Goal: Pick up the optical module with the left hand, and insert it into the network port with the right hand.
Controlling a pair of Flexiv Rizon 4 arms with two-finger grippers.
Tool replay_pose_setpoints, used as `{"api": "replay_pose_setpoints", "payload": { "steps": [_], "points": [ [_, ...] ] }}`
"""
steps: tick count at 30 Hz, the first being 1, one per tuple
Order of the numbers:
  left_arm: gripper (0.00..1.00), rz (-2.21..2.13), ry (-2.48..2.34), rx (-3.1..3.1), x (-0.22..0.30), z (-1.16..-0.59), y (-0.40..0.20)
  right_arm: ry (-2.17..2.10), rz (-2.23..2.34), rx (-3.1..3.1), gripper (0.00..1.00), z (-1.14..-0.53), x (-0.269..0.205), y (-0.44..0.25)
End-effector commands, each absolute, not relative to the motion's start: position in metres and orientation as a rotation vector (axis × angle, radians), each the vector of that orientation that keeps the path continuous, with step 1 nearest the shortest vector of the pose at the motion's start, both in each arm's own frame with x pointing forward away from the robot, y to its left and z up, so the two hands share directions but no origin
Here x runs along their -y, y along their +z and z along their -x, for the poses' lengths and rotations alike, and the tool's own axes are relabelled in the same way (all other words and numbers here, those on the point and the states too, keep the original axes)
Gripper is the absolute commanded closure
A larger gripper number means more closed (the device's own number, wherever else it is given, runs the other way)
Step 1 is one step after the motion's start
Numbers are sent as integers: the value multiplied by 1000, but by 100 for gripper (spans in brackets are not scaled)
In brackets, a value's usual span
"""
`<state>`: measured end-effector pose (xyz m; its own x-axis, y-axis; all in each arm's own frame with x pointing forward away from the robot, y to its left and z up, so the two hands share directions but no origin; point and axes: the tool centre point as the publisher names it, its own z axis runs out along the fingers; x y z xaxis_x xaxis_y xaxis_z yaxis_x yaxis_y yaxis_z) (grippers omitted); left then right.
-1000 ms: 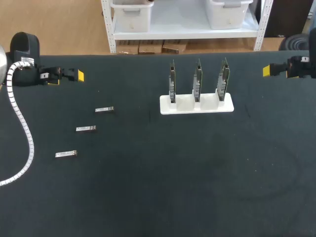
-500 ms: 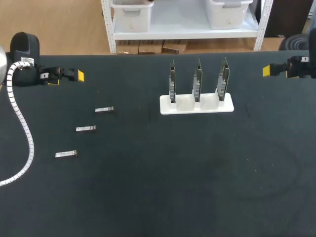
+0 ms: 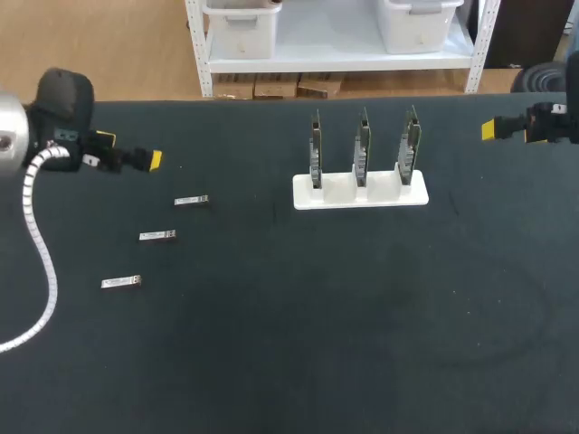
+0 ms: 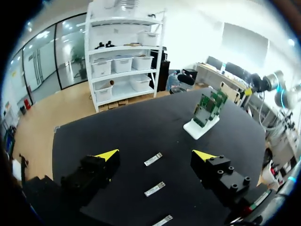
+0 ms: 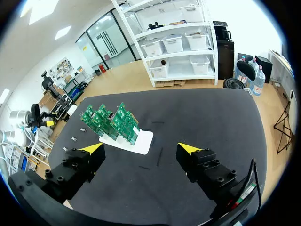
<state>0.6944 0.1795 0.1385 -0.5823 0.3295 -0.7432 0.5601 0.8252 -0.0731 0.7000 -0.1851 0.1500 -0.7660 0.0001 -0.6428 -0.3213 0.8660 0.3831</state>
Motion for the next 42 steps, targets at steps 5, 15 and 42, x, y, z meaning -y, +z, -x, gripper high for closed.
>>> {"api": "replay_pose_setpoints", "payload": {
  "steps": [5, 15, 42],
  "points": [
    [0, -896, -207, -2289, -178, -713, 135, 636, 231, -2374, 0, -700, 185, 150],
    [0, -1206, -97, -2243, -178, -712, 116, 636, 231, -2374, 0, -700, 185, 150],
    [0, -1635, 120, -2110, -171, -700, 92, 636, 231, -2374, 0, -700, 185, 150]
  ]
}}
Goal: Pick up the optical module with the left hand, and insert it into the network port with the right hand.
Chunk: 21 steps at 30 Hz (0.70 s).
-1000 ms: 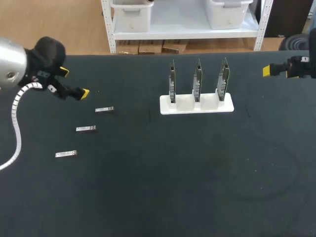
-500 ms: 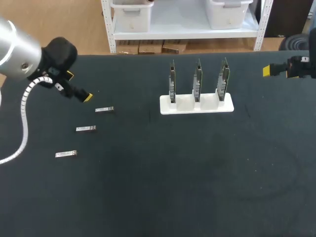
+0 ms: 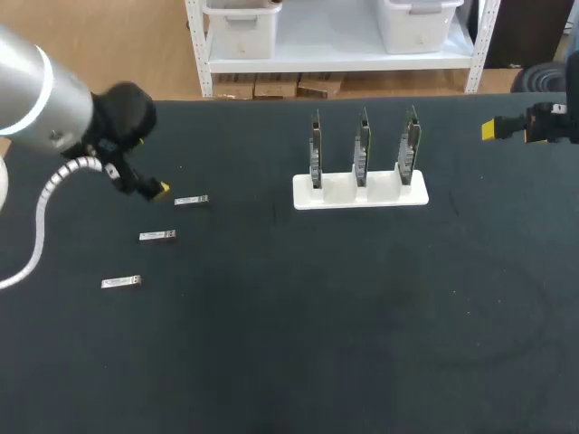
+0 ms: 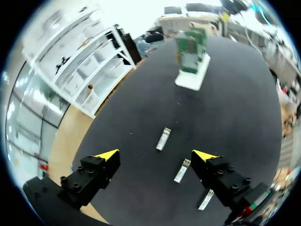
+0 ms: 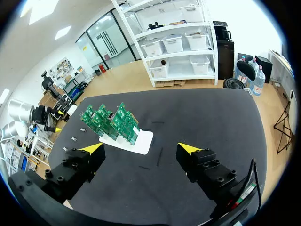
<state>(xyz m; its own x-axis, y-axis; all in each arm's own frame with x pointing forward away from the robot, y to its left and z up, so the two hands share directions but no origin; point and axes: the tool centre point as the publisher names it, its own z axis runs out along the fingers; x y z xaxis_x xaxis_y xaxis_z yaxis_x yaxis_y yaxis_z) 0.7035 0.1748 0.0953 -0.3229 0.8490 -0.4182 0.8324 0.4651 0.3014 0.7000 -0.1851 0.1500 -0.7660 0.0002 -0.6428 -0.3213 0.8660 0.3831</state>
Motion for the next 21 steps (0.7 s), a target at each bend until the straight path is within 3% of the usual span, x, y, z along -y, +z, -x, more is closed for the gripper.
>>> {"api": "replay_pose_setpoints", "payload": {
  "steps": [1, 21],
  "points": [
    [0, -1661, 140, -2110, -170, -699, 89, 636, 231, -2374, 0, -700, 185, 150],
    [0, -1825, 148, -2184, -154, -718, 63, 636, 231, -2374, 0, -700, 185, 150]
  ]
}}
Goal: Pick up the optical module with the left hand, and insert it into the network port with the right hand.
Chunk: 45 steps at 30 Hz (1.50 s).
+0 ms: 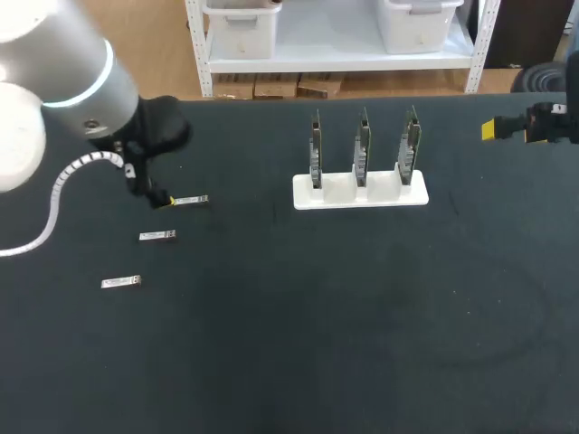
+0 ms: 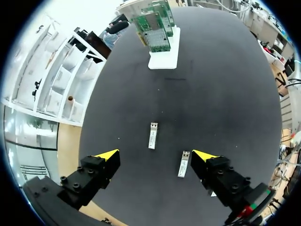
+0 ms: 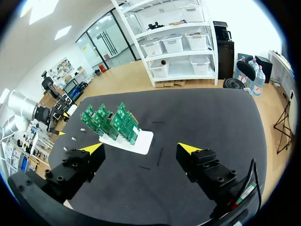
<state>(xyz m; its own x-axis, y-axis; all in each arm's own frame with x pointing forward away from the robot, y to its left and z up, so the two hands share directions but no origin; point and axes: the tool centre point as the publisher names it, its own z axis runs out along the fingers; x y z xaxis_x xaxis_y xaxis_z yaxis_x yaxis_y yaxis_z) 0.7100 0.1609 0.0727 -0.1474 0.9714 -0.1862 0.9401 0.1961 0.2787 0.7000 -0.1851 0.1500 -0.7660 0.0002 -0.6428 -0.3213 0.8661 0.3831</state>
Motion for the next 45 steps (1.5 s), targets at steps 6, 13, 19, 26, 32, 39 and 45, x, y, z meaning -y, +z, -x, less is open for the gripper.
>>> {"api": "replay_pose_setpoints", "payload": {
  "steps": [6, 13, 19, 26, 32, 39, 45],
  "points": [
    [0, -1847, 168, -2205, -151, -717, 49, 636, 231, -2374, 0, -700, 185, 150],
    [0, -1844, 208, -2237, -151, -718, 33, 636, 231, -2374, 0, -700, 185, 150],
    [0, -1822, 212, -2271, -147, -722, 25, 636, 231, -2374, 0, -700, 185, 150],
    [0, -1867, 203, -2238, -141, -729, 16, 636, 231, -2374, 0, -700, 185, 150],
    [0, -1914, 240, -2244, -141, -734, 8, 636, 231, -2374, 0, -700, 185, 150],
    [0, -1929, 273, -2266, -142, -743, 4, 636, 231, -2374, 0, -700, 185, 150],
    [0, -1945, 295, -2300, -145, -747, -2, 636, 231, -2374, 0, -700, 185, 150]
  ]
}}
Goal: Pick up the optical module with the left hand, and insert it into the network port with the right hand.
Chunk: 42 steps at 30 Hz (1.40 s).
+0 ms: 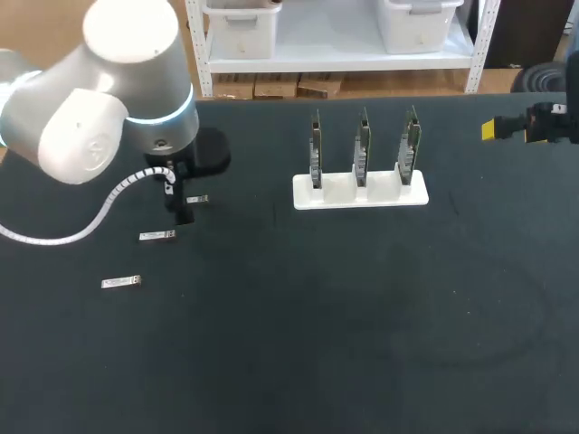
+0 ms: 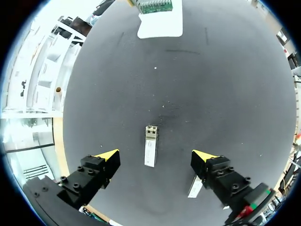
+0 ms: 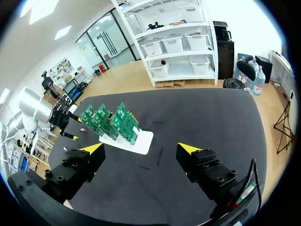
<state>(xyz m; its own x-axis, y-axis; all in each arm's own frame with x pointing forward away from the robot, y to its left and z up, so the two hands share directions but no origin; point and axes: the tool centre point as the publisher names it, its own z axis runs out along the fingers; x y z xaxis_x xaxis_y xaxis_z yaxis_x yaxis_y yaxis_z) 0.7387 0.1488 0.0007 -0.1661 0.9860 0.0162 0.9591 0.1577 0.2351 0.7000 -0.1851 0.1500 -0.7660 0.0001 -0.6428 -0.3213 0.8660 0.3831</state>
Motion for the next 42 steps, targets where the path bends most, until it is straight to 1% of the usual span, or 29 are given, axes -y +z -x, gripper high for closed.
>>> {"api": "replay_pose_setpoints", "payload": {
  "steps": [1, 9, 21, 35, 42],
  "points": [
    [0, -1944, 295, -2304, -146, -748, -3, 636, 231, -2374, 0, -700, 185, 150],
    [0, -1910, 268, -2368, -154, -750, -7, 636, 231, -2374, 0, -700, 185, 150],
    [0, -1893, 168, -2417, -153, -746, -11, 636, 231, -2374, 0, -700, 185, 150],
    [0, -1900, 158, -2432, -155, -737, -17, 636, 231, -2374, 0, -700, 185, 150],
    [0, -1879, 150, -2454, -160, -742, -19, 636, 231, -2374, 0, -700, 185, 150]
  ]
}}
